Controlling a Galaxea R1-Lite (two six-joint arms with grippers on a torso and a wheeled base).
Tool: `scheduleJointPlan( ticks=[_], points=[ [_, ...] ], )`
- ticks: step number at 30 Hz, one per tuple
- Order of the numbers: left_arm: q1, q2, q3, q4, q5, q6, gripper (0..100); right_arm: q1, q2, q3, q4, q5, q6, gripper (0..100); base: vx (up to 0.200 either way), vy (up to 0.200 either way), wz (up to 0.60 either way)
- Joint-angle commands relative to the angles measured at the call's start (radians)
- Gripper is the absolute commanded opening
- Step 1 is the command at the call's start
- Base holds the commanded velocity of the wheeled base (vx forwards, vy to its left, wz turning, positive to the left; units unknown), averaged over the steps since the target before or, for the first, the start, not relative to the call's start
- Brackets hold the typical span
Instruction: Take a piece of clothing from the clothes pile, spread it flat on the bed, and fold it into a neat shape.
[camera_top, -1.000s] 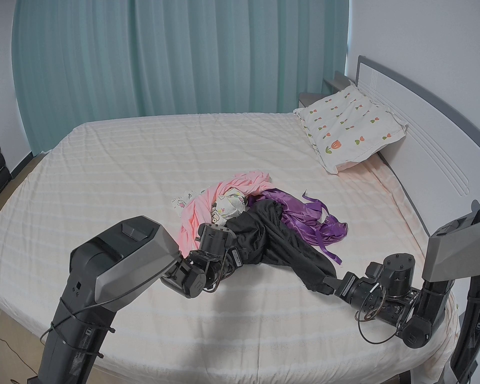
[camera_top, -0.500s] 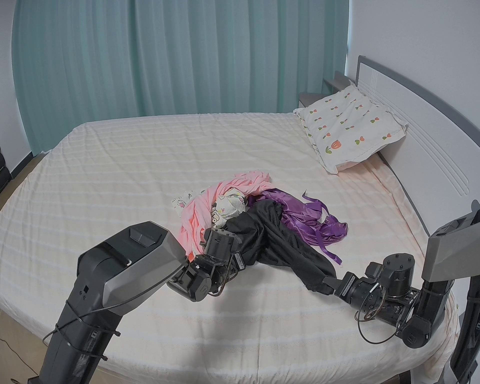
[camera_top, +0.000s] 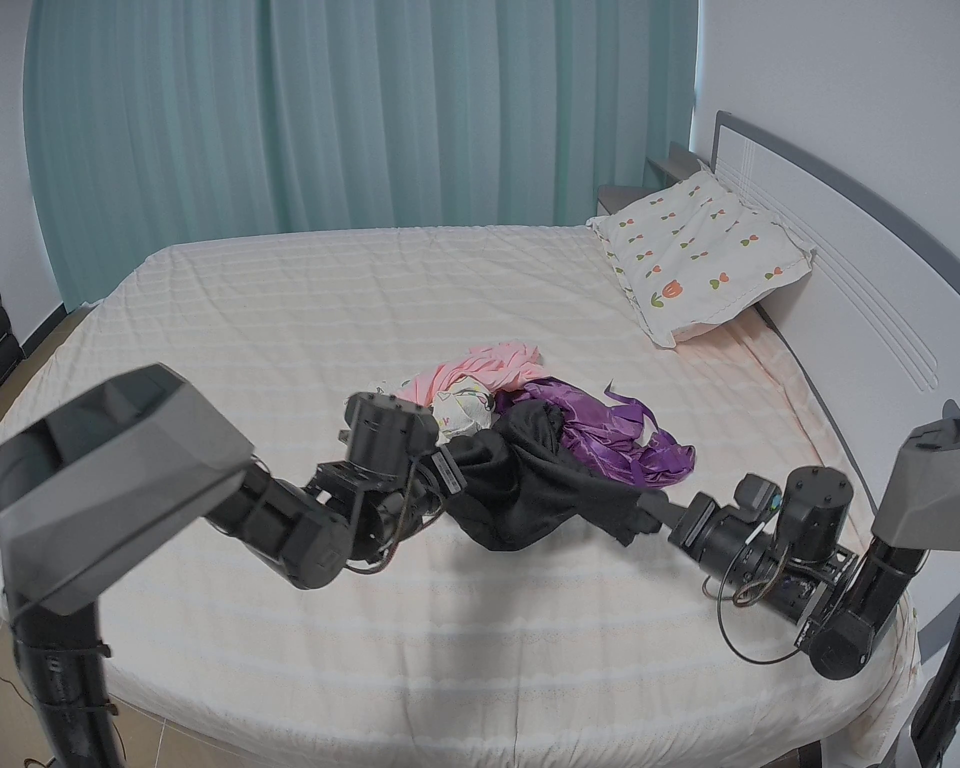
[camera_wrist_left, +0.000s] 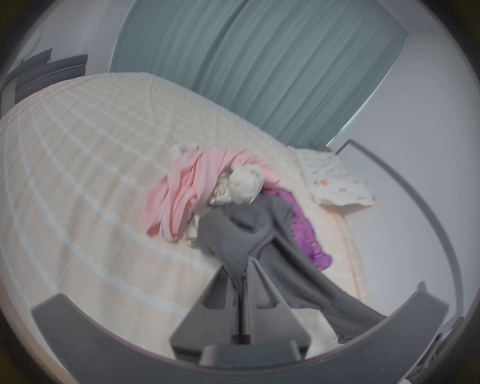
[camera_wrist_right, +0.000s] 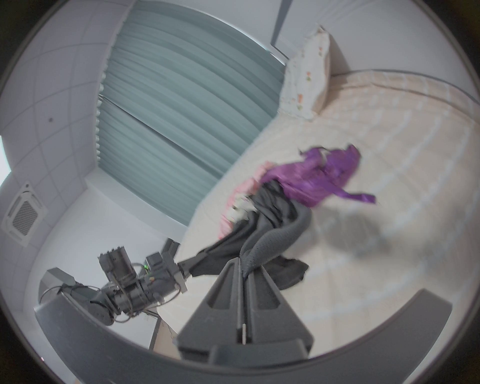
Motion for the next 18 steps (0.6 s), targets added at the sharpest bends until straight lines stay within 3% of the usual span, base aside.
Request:
scheduleJointPlan(
  ticks=[1,6,13,18],
  points=[
    [-0.007,-0.402,0.169,-0.045,0.003,-0.017,0,0.002,-0.268,-0.165,-0.002,0.009,-0.052,0,0.000,0.000,0.00],
    [-0.007,-0.521,0.270,-0.046,0.036,-0.016,0,-0.016,-0.333,-0.197,0.037,0.019,-0.063,0,0.000,0.000,0.00],
    [0.019,-0.558,0.357,-0.039,0.042,-0.003,0,-0.010,-0.228,-0.119,0.015,0.022,-0.066,0,0.000,0.000,0.00],
    [0.017,-0.609,0.430,-0.034,0.040,0.089,0,-0.004,-0.198,-0.112,0.014,0.022,-0.065,0,0.000,0.000,0.00]
  ],
)
